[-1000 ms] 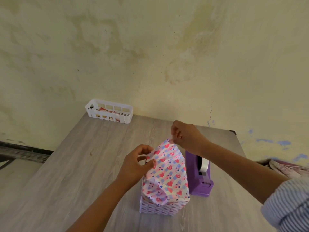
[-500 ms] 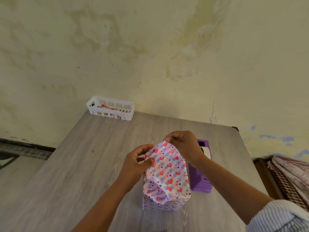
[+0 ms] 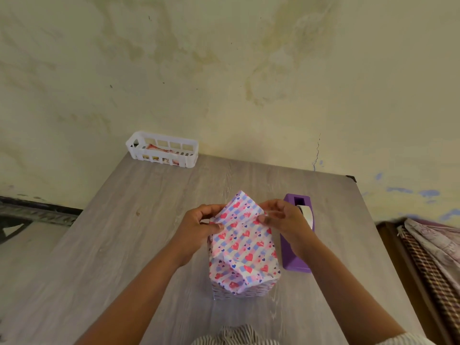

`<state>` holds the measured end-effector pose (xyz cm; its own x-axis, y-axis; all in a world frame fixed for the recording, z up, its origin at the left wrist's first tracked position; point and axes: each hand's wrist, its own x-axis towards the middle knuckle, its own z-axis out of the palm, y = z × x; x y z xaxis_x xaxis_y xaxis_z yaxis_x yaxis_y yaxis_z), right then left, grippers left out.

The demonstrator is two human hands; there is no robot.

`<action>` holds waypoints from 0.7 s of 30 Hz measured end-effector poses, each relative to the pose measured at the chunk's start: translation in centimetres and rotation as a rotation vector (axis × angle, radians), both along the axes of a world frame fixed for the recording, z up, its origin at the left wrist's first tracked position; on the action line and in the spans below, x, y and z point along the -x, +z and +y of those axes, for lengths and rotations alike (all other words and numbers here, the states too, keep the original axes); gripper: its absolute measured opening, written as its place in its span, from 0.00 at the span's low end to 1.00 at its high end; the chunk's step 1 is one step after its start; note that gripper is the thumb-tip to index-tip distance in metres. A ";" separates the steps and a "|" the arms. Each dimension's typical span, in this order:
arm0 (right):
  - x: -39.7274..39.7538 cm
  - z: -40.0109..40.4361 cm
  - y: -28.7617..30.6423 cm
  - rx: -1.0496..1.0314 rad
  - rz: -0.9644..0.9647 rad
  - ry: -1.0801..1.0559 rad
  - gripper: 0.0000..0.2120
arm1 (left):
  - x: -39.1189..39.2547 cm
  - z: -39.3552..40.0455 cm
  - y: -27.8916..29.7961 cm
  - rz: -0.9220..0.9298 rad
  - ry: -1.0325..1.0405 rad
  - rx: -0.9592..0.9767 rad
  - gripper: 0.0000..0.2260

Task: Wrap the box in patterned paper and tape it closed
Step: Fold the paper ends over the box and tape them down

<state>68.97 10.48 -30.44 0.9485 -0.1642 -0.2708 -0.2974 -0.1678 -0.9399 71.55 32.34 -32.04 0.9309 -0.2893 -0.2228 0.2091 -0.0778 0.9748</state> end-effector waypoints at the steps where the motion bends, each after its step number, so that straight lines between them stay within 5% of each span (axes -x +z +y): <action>1: 0.4 0.0 -0.4 -0.044 0.026 -0.031 0.15 | -0.1 0.0 0.0 -0.012 -0.015 -0.028 0.12; 5: 1.8 1.7 -0.9 -0.104 0.111 -0.062 0.18 | -0.2 -0.1 0.1 -0.055 -0.051 -0.120 0.08; 13: 2.1 3.6 -0.7 0.288 0.025 -0.038 0.15 | 0.0 -1.7 -0.3 -0.307 0.008 -0.241 0.08; 21: 2.1 3.3 0.1 0.256 0.047 0.072 0.13 | -1.9 -2.0 1.6 -0.132 -0.360 -0.299 0.11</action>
<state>66.87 13.73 -30.31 0.9477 -0.1655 -0.2731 -0.3183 -0.4206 -0.8496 73.43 30.32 -30.41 0.8096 -0.5392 -0.2322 -0.0060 -0.4031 0.9151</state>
